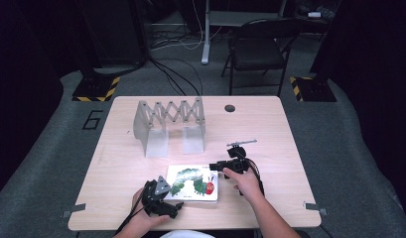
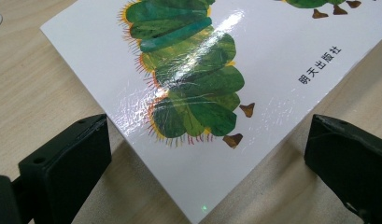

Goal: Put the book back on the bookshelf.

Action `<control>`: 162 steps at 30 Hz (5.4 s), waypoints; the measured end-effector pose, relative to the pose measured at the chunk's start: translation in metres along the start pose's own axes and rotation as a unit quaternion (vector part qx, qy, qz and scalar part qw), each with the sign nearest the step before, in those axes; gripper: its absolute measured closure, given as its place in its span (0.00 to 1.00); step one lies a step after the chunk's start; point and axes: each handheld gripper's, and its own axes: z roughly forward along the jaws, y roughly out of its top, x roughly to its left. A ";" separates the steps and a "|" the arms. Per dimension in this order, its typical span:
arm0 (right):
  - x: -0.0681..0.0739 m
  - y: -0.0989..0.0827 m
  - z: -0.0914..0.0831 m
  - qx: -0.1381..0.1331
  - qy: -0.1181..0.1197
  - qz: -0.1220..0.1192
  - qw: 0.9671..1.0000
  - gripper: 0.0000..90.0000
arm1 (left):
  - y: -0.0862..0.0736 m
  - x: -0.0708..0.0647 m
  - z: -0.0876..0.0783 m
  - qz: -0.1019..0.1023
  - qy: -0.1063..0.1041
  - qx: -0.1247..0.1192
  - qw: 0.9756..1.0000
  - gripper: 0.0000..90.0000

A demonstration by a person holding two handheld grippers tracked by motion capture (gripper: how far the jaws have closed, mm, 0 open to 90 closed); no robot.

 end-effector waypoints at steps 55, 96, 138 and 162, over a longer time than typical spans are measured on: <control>-0.009 -0.002 0.009 0.026 -0.019 0.005 0.999 0.56 | 0.002 -0.008 -0.004 0.017 -0.018 0.013 1.000 0.06; 0.011 0.000 -0.016 -0.016 0.021 0.005 1.000 0.57 | 0.005 -0.016 -0.003 -0.028 0.038 0.029 0.998 0.02; 0.009 0.000 -0.013 -0.013 0.020 0.008 1.000 0.59 | 0.005 -0.030 -0.007 0.109 0.063 -0.022 0.992 0.20; -0.001 0.016 -0.004 0.025 0.018 0.032 0.999 0.49 | 0.003 -0.029 -0.004 0.102 0.060 -0.040 0.992 0.20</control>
